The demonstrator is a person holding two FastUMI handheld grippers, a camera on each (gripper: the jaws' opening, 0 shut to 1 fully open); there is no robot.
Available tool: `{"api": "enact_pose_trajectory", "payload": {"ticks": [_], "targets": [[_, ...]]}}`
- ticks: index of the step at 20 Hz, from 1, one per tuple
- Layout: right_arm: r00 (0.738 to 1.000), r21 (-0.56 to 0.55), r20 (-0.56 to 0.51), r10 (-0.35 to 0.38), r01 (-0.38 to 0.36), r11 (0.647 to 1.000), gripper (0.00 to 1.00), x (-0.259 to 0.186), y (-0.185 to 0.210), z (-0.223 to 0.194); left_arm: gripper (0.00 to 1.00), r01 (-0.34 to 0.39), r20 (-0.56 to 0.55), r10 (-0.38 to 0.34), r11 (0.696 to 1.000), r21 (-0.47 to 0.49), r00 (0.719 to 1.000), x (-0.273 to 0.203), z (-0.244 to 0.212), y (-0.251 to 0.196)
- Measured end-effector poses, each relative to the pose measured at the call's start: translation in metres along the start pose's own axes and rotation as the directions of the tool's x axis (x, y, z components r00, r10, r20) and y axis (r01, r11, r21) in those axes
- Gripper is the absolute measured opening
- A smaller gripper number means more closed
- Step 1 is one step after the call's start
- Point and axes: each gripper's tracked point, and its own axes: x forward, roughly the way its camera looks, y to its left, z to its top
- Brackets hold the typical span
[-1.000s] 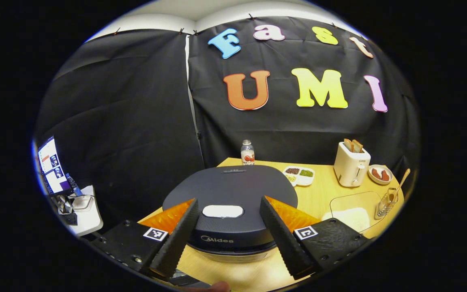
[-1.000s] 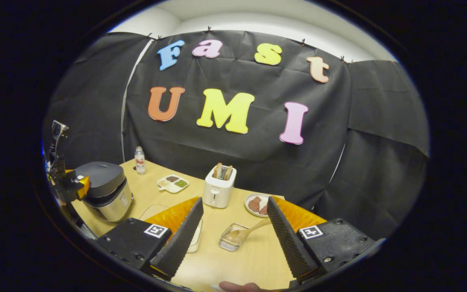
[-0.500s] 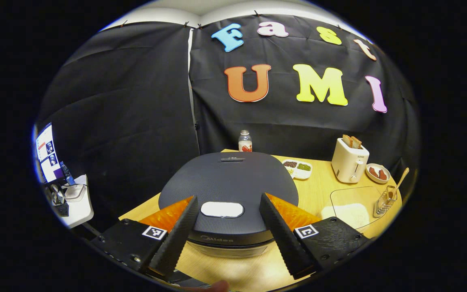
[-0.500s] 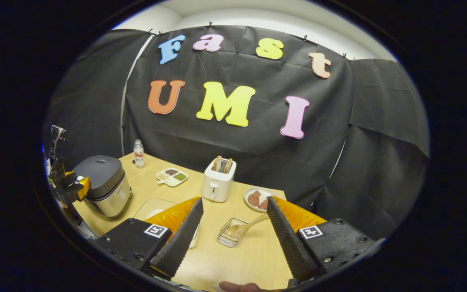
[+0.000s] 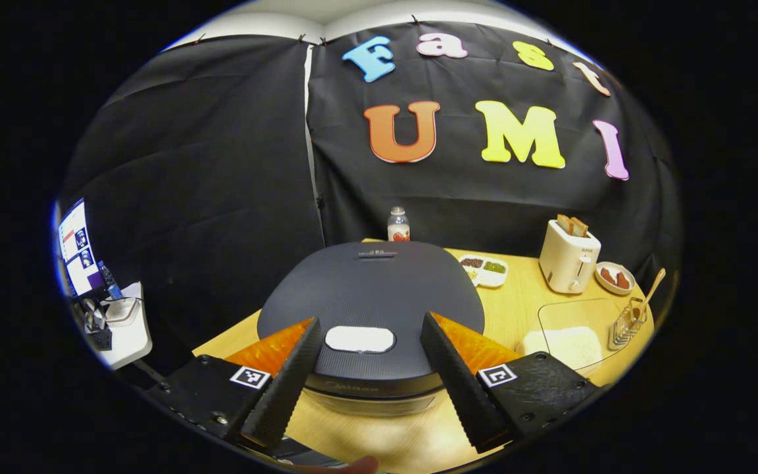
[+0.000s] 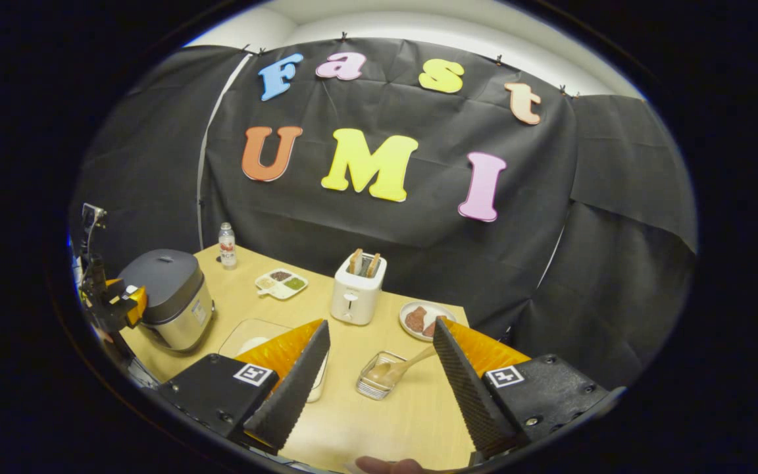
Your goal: Close the left gripper, press the button to open the rice cooker; take a wooden spoon from the chopstick holder with the right hand, scoop a spoonful of rice and pour it into the rice cooker, then put the wooden spoon back into the chopstick holder.
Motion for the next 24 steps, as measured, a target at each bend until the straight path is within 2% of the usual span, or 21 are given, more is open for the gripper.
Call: {"api": "enact_pose_trajectory", "payload": {"ticks": [4,8,12,13,14,17,18,19,20,21,22,23,24], "targets": [[0.996,0.025,0.076,-0.037,0.035,0.999,1.00,-0.002,-0.008,0.020,0.96,-0.046,0.058,0.040,0.993,0.105,0.998,-0.008,0.029,0.006],[0.992,0.059,0.104,-0.067,0.061,0.996,1.00,-0.006,-0.020,0.037,0.96,-0.054,0.163,0.035,0.992,0.113,0.986,-0.031,0.093,-0.005],[0.980,0.093,0.169,-0.103,0.089,0.992,1.00,-0.019,-0.038,0.063,0.96,-0.005,0.244,-0.003,0.999,0.032,0.970,-0.077,0.155,-0.026],[0.976,0.103,0.187,-0.109,0.091,0.991,1.00,-0.025,-0.042,0.069,1.00,0.018,0.262,-0.023,1.000,0.023,0.965,-0.090,0.171,-0.034],[0.972,0.112,0.202,-0.119,0.097,0.989,1.00,-0.029,-0.046,0.073,0.96,0.027,0.293,-0.031,0.999,0.018,0.956,-0.103,0.187,-0.040],[0.960,0.133,0.237,-0.148,0.119,0.984,1.00,-0.047,-0.062,0.083,0.95,0.079,0.345,-0.085,0.996,0.029,0.935,-0.146,0.218,-0.062],[0.958,0.143,0.247,-0.145,0.111,0.983,1.00,-0.053,-0.064,0.085,0.91,0.098,0.366,-0.104,0.995,0.036,0.925,-0.159,0.229,-0.069],[0.956,0.160,0.256,-0.143,0.104,0.982,1.00,-0.061,-0.066,0.086,0.95,0.122,0.394,-0.128,0.992,0.041,0.910,-0.173,0.239,-0.077],[0.954,0.175,0.264,-0.144,0.100,0.979,1.00,-0.067,-0.072,0.088,0.91,0.144,0.408,-0.152,0.988,0.052,0.900,-0.184,0.246,-0.085],[0.953,0.185,0.267,-0.144,0.096,0.978,1.00,-0.074,-0.076,0.089,1.00,0.153,0.419,-0.164,0.986,0.060,0.893,-0.203,0.248,-0.084],[0.951,0.199,0.272,-0.145,0.092,0.976,1.00,-0.079,-0.079,0.091,0.95,0.165,0.423,-0.179,0.984,0.070,0.888,-0.209,0.248,-0.090],[0.954,0.207,0.268,-0.135,0.080,0.975,1.00,-0.083,-0.080,0.091,0.95,0.179,0.435,-0.198,0.980,0.085,0.879,-0.216,0.250,-0.096],[0.957,0.211,0.262,-0.127,0.071,0.975,1.00,-0.085,-0.080,0.091,1.00,0.176,0.452,-0.203,0.979,0.101,0.868,-0.220,0.252,-0.098]]}}
